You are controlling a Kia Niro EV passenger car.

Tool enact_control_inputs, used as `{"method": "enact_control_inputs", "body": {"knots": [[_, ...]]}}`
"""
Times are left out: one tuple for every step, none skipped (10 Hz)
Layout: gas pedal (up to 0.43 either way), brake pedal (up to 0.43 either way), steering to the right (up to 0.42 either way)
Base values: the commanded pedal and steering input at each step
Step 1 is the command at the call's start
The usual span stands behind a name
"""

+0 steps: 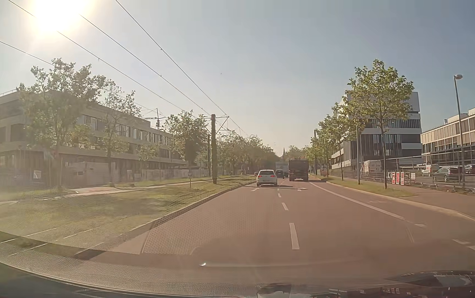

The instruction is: Follow the waypoints while adhering to traffic rules and regulations

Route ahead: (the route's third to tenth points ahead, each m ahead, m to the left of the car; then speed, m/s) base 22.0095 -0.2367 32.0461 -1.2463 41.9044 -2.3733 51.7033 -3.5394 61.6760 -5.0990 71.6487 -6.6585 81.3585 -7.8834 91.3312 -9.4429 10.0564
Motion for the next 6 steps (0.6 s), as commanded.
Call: {"method": "enact_control_inputs", "body": {"knots": [[0.15, 0.0, 0.001], [0.15, 0.0, 0.002], [0.15, 0.0, 0.003], [0.15, 0.0, 0.003], [0.15, 0.0, 0.004], [0.15, 0.0, 0.005]]}}
